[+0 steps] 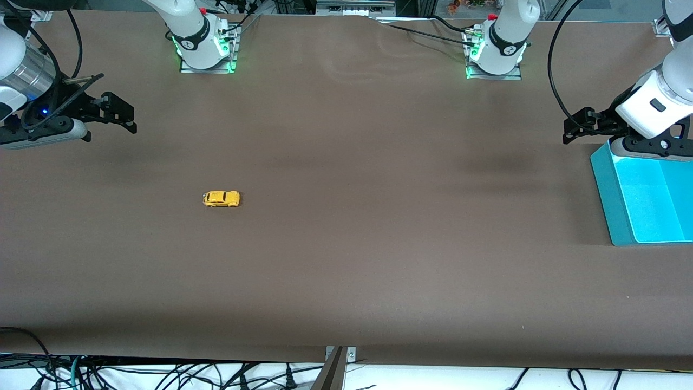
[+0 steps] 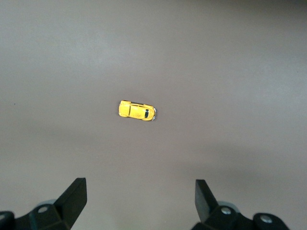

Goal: Wind and store yellow beetle car

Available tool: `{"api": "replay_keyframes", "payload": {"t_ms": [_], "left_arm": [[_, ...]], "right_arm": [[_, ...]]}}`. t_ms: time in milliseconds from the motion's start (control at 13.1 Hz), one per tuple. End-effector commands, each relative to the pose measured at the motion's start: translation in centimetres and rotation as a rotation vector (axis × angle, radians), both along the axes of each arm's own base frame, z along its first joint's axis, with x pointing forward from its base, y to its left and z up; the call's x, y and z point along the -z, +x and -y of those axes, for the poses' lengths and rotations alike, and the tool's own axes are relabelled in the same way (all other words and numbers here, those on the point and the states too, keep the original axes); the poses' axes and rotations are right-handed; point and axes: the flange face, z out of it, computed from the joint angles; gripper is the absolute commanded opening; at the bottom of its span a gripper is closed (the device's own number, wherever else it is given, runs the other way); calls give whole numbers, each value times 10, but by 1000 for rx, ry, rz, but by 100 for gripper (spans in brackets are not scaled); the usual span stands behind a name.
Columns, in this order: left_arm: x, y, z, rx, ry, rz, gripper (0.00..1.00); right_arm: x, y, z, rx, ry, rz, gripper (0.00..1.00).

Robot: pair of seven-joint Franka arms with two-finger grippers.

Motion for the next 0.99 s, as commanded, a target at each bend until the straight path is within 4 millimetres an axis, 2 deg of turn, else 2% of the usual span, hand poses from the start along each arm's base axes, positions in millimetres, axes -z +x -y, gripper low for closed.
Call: {"api": "replay_keyframes", "payload": {"t_ms": [0,381,457,915], "left_arm": [[-5,5,6,-1,-4,-2,100],[5,11,6,-6,-6,-16,100],[-7,13,4,-8,-6,8,100],[-7,16,7,-5,-5,10,100]], "right_arm": [[-6,0,0,-11,1,-5,100],[-7,-1,-13,-29,-43,1,100],[-7,-1,-15,-26,-45,1,100],[-5,-1,-14,-31,-44,-2,100]]}}
